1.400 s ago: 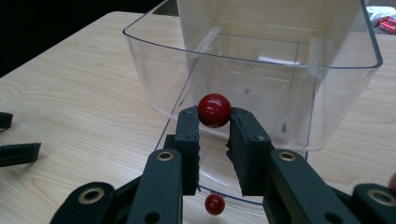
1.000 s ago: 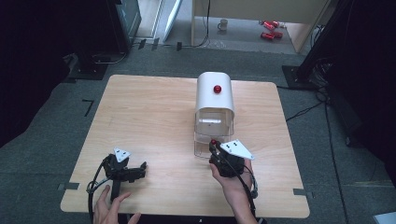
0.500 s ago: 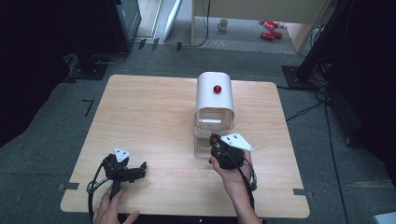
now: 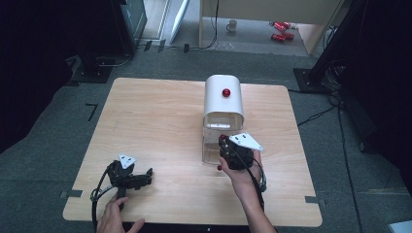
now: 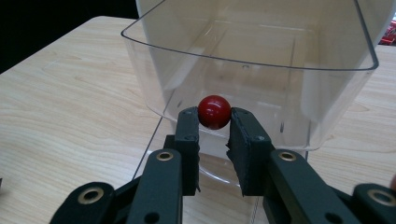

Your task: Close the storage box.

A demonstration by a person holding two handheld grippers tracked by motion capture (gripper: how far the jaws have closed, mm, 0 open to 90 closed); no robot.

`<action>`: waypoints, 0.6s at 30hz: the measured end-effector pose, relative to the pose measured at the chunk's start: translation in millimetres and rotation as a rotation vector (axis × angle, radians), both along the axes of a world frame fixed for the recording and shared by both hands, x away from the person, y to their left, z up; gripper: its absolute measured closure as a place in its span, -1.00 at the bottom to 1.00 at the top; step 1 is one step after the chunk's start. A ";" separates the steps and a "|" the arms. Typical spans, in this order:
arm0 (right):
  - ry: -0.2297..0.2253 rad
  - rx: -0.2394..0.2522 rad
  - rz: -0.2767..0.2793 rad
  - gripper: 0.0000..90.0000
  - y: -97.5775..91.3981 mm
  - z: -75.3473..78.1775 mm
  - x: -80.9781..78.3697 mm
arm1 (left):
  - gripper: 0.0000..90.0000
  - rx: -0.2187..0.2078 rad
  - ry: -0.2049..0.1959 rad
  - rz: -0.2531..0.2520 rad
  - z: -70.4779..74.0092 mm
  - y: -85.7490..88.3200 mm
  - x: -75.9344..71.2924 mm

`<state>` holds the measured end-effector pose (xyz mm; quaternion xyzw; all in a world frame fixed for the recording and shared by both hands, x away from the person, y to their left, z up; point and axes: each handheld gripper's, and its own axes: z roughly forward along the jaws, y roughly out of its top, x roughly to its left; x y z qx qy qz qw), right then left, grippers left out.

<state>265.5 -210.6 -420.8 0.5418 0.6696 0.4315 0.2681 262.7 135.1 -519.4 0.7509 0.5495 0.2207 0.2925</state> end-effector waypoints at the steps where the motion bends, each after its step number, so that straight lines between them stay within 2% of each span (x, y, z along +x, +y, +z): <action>1: 0.001 0.000 0.000 0.67 0.0 0.3 1.0 | -1.00 0.000 0.000 0.000 0.0 0.0 0.0; 11: -0.009 -0.007 -0.008 0.67 0.7 3.4 12.0 | -1.00 0.002 -0.002 -0.001 0.0 0.1 0.1; 18: 0.001 -0.006 -0.013 0.67 1.1 1.8 16.9 | -1.00 0.002 -0.001 0.000 0.0 0.1 0.1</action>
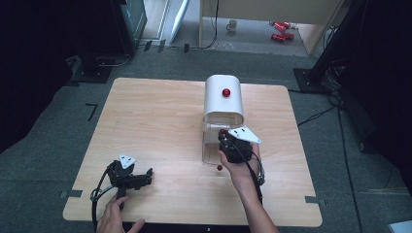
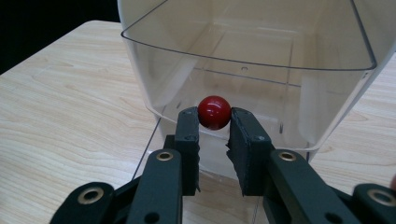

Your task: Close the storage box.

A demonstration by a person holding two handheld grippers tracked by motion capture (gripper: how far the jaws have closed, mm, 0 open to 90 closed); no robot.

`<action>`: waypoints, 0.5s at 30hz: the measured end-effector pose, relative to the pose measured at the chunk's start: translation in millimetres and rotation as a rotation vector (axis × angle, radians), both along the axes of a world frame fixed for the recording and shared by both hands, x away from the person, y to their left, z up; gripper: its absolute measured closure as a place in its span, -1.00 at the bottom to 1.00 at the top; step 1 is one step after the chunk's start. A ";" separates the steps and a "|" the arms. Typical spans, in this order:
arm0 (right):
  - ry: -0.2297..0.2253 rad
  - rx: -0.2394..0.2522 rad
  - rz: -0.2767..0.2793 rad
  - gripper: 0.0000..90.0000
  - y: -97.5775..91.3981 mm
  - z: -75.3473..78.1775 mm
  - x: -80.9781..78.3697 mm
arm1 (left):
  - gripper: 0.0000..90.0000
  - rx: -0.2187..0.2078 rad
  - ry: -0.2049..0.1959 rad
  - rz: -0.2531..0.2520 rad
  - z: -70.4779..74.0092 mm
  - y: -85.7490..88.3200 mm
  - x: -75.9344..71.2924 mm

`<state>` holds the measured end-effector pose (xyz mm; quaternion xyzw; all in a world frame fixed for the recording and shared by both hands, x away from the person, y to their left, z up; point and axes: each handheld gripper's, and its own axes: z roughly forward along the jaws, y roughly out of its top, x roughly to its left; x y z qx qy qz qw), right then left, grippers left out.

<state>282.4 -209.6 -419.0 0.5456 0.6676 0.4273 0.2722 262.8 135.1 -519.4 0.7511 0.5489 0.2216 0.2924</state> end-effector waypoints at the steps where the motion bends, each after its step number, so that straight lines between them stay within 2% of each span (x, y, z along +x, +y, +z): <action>1: 0.004 -0.001 -0.001 0.67 0.3 -0.8 0.7 | -1.00 0.000 0.000 0.000 0.0 0.0 0.0; 13: 0.001 0.009 -0.001 0.67 -0.8 -3.2 4.6 | -1.00 0.000 0.000 0.002 -0.1 -0.3 -0.1; 14: -0.001 0.007 -0.001 0.66 -0.9 -3.3 4.5 | -1.00 -0.001 -0.001 0.003 -0.1 -0.3 -0.1; 15: -0.003 0.009 0.007 0.56 -1.0 -2.7 3.1 | -1.00 -0.001 -0.001 0.003 -0.1 -0.3 -0.1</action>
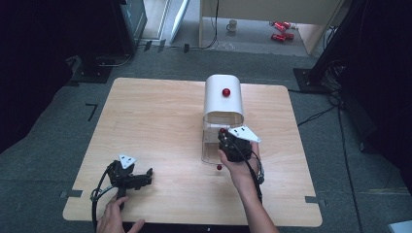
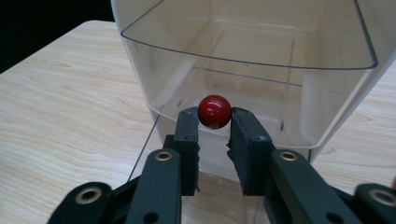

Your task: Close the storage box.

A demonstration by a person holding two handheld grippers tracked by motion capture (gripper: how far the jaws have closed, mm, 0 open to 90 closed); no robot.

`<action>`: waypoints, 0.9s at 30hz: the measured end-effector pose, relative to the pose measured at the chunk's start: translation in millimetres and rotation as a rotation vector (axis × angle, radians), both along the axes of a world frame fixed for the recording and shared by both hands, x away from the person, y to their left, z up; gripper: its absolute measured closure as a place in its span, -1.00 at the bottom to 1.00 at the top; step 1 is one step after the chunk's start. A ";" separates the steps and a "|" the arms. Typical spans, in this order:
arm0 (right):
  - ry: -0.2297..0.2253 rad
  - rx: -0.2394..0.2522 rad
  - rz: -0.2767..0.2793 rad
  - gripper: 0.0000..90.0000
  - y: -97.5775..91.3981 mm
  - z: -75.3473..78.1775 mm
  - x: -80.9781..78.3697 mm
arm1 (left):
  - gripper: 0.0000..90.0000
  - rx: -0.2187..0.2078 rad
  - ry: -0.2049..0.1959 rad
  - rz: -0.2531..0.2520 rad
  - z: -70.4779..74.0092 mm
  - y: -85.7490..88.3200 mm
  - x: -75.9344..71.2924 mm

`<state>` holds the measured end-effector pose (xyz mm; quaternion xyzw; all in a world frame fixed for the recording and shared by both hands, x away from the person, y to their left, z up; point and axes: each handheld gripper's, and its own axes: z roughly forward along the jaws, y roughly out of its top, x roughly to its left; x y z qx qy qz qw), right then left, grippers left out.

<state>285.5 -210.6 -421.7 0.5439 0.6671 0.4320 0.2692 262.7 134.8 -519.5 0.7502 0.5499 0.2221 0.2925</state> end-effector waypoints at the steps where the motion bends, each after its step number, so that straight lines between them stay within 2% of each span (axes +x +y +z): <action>1: 0.000 0.000 0.000 0.56 0.0 0.0 0.0 | -1.00 0.000 0.000 0.000 0.0 0.0 0.0; 2: -0.003 0.010 0.021 0.39 -0.4 0.7 -3.5 | -1.00 -0.001 0.001 0.000 0.0 -0.1 0.0; 3: -0.003 0.010 0.021 0.39 -0.4 0.7 -3.5 | -1.00 -0.001 0.001 0.000 0.0 -0.1 0.0; 4: 0.003 0.007 0.035 0.25 -0.7 -0.2 -9.3 | -1.00 -0.001 0.000 0.000 0.0 -0.1 0.0; 8: 0.020 -0.006 0.036 0.12 -1.8 -5.6 -21.0 | -1.00 0.001 0.002 -0.001 0.1 0.0 -0.1; 10: 0.036 0.004 0.045 0.09 -5.2 -12.5 -34.6 | -1.00 0.001 0.002 -0.001 0.1 0.0 -0.1; 12: 0.038 0.007 0.048 0.09 -6.0 -14.0 -38.0 | -1.00 0.001 0.002 -0.001 0.1 0.0 -0.1; 15: 0.044 0.009 0.057 0.06 -8.7 -20.6 -52.7 | -1.00 0.001 0.002 -0.001 0.1 0.1 -0.1; 17: 0.044 0.002 0.057 -0.05 -7.7 -27.3 -66.2 | -1.00 0.001 0.002 -0.001 0.1 0.1 -0.1; 22: 0.036 -0.002 0.053 -0.08 -4.3 -38.0 -81.8 | -1.00 0.001 0.002 -0.001 0.1 0.0 -0.1; 27: 0.061 0.013 0.050 0.01 -3.1 -51.5 -90.2 | -1.00 0.001 0.002 -0.001 0.1 0.0 -0.1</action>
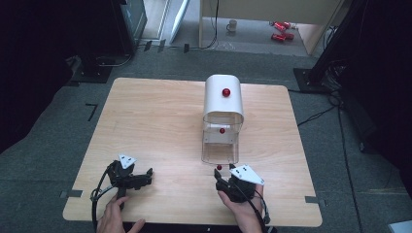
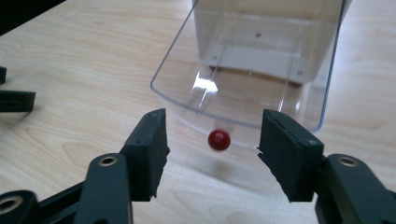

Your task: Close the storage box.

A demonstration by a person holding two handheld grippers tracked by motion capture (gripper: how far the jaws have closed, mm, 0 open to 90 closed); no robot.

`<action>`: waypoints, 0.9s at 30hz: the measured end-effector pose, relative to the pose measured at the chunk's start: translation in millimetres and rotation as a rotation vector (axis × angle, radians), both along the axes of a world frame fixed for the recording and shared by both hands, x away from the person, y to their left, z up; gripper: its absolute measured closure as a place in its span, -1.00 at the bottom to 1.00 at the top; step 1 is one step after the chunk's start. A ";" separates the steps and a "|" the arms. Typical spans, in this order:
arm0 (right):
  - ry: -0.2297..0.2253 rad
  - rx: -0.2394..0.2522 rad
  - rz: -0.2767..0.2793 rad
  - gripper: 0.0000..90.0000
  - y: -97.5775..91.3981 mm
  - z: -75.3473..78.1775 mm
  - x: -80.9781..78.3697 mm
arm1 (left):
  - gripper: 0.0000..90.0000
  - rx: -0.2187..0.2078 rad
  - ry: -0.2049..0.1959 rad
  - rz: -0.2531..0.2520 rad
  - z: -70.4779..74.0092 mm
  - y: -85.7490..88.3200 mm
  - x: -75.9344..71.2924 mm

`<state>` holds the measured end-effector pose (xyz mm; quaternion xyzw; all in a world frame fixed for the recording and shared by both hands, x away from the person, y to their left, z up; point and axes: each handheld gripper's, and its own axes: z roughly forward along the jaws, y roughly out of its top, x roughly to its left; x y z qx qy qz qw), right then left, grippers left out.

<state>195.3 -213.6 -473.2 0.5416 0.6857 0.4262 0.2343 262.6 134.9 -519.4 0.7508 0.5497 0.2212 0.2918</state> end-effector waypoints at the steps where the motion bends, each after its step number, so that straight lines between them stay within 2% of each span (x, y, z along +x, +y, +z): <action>1: 0.007 0.001 0.001 0.05 0.4 -2.8 -0.9 | -1.00 0.000 0.000 0.000 0.0 0.0 0.0; 8: 0.050 0.002 -0.007 0.21 3.6 -20.2 4.8 | -1.00 0.001 0.000 0.000 0.0 0.0 0.0; 13: 0.063 0.002 -0.024 0.24 7.0 -25.5 13.6 | -1.00 0.000 0.000 0.000 0.0 0.0 0.0; 15: 0.071 -0.022 -0.041 0.25 7.7 -28.6 16.6 | -1.00 0.000 0.000 0.000 0.0 0.0 0.0; 18: 0.087 -0.019 -0.058 0.27 6.8 -32.1 19.3 | -1.00 0.000 0.000 0.000 0.0 0.0 0.0; 27: 0.123 -0.025 -0.068 0.32 16.1 -42.6 26.2 | -1.00 0.000 0.000 0.000 0.0 0.0 0.0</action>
